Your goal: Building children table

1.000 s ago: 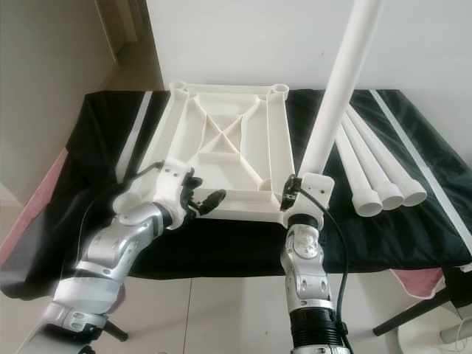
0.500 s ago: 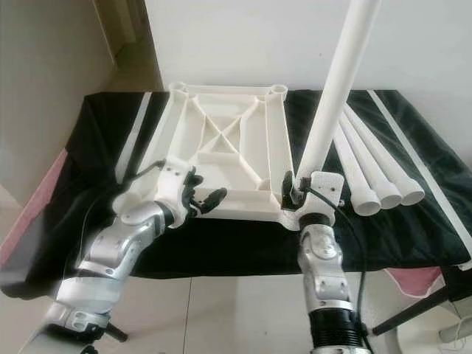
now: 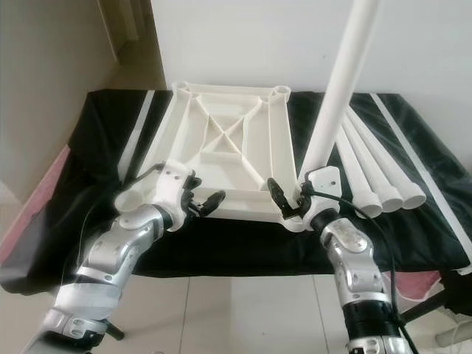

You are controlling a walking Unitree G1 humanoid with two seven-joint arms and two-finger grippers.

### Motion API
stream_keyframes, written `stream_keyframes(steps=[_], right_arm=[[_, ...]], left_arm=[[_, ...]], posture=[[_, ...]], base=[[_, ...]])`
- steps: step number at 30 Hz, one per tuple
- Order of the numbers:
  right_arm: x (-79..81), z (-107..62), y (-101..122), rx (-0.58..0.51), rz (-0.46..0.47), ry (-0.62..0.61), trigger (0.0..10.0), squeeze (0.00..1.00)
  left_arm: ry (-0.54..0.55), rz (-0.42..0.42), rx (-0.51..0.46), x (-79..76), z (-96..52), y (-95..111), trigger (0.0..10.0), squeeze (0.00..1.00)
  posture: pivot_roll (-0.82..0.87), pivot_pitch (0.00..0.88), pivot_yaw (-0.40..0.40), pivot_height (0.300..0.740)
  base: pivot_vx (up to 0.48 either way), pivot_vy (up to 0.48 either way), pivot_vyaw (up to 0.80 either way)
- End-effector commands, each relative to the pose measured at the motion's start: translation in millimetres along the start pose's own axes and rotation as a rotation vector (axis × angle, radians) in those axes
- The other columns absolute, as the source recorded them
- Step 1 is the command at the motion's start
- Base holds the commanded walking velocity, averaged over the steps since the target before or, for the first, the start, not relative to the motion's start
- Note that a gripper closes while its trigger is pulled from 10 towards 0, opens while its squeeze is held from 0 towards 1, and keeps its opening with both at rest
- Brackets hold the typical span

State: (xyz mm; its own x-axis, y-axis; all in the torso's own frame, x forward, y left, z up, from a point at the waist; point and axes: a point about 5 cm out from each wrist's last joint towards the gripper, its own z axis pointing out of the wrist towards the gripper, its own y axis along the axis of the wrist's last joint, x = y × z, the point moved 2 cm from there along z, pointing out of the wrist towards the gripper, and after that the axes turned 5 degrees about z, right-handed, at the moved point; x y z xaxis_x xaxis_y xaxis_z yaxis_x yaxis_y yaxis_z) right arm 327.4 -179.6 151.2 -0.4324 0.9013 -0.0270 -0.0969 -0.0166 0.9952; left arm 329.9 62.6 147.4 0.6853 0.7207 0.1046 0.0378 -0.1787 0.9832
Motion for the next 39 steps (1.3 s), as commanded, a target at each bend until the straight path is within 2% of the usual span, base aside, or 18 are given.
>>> stream_keyframes(steps=[1, 3, 6, 10, 11, 12, 16, 19, 25, 26, 27, 28, 32, 35, 36, 39], right_arm=[[-1.2, 0.4, -3, 0.021, 0.006, 0.031, 10.0, 0.00], [-4.3, 0.9, -4, 0.033, 0.002, 0.063, 10.0, 0.00], [-7.0, 1.8, -9, 0.066, -0.017, 0.104, 10.0, 0.00], [-8.2, 2.1, -10, 0.074, -0.021, 0.117, 10.0, 0.00], [-9.2, 2.1, -12, 0.082, -0.023, 0.122, 0.2, 0.00], [-10.9, 2.0, -15, 0.091, -0.017, 0.130, 0.0, 0.00], [-11.7, 2.1, -16, 0.095, -0.010, 0.134, 0.0, 0.00], [-12.1, 0.9, -18, 0.095, -0.048, 0.133, 0.0, 0.00], [-11.1, -0.5, -23, 0.104, -0.030, 0.122, 0.0, 0.00], [-11.3, -1.0, -24, 0.111, -0.028, 0.108, 0.9, 0.00], [-11.3, -1.5, -26, 0.114, -0.024, 0.093, 8.0, 0.00], [-11.0, -2.0, -27, 0.117, -0.017, 0.073, 10.0, 0.00], [-8.5, -2.2, -26, 0.096, -0.037, 0.032, 10.0, 0.00], [-9.6, -1.6, -23, 0.074, 0.018, -0.027, 10.0, 0.00], [-8.8, -1.0, -22, 0.066, 0.026, -0.105, 10.0, 0.00], [-6.8, -1.1, -23, 0.079, -0.007, -0.153, 10.0, 0.00]], left_arm=[[0.028, 0.019, 0.011, -0.5, -1.6, -2, 10.0, 0.00], [0.002, 0.039, 0.003, -3.6, -4.1, -1, 10.0, 0.00], [-0.094, 0.087, -0.012, -12.6, -13.3, -2, 10.0, 0.00], [-0.112, 0.094, -0.014, -14.4, -15.1, -2, 10.0, 0.00], [-0.152, 0.113, -0.028, -19.1, -18.8, 0, 10.0, 0.00], [-0.207, 0.139, -0.043, -26.1, -23.6, 2, 10.0, 0.00], [-0.220, 0.144, -0.044, -28.1, -24.6, 2, 10.0, 0.00], [-0.224, 0.144, -0.059, -30.3, -23.3, 6, 10.0, 0.00], [-0.228, 0.139, -0.061, -32.7, -21.6, 7, 10.0, 0.00], [-0.229, 0.138, -0.061, -33.2, -21.0, 7, 10.0, 0.00], [-0.233, 0.138, -0.061, -34.5, -20.8, 7, 10.0, 0.00], [-0.237, 0.135, -0.062, -36.0, -20.4, 7, 10.0, 0.00], [-0.240, 0.130, -0.062, -37.8, -18.9, 8, 10.0, 0.00], [-0.245, 0.127, -0.064, -39.1, -18.1, 8, 10.0, 0.00], [-0.259, 0.124, -0.070, -41.1, -18.0, 8, 10.0, 0.00], [-0.271, 0.124, -0.074, -42.7, -18.5, 9, 10.0, 0.00]], posture=[[0.00, 0.000, -0.045, 0.740], [0.00, 0.000, -0.045, 0.740], [0.02, 0.000, -0.051, 0.740], [0.02, 0.000, -0.052, 0.740], [0.02, 0.000, -0.055, 0.740], [0.02, 0.000, -0.056, 0.740], [0.02, 0.000, -0.056, 0.740], [0.02, 0.000, -0.054, 0.740], [0.01, 0.000, -0.043, 0.740], [0.01, 0.000, -0.041, 0.740], [0.01, 0.000, -0.040, 0.740], [0.00, 0.000, -0.038, 0.740], [-0.01, 0.000, -0.039, 0.740], [-0.01, 0.000, -0.039, 0.740], [-0.02, 0.000, -0.034, 0.740], [-0.03, 0.000, -0.030, 0.740]], base=[[0.000, 0.000, 0.00], [0.000, 0.000, 0.00], [0.000, 0.000, 0.00], [0.000, 0.000, 0.00], [0.000, 0.000, 0.00], [0.000, 0.000, 0.00], [0.000, 0.000, 0.00], [0.000, 0.000, 0.00], [0.000, 0.000, 0.00], [0.000, 0.000, 0.00], [0.000, 0.000, 0.00], [0.000, 0.000, 0.00], [0.000, 0.000, 0.00], [0.000, 0.000, 0.00], [0.000, 0.000, 0.00], [0.000, 0.000, 0.00]])
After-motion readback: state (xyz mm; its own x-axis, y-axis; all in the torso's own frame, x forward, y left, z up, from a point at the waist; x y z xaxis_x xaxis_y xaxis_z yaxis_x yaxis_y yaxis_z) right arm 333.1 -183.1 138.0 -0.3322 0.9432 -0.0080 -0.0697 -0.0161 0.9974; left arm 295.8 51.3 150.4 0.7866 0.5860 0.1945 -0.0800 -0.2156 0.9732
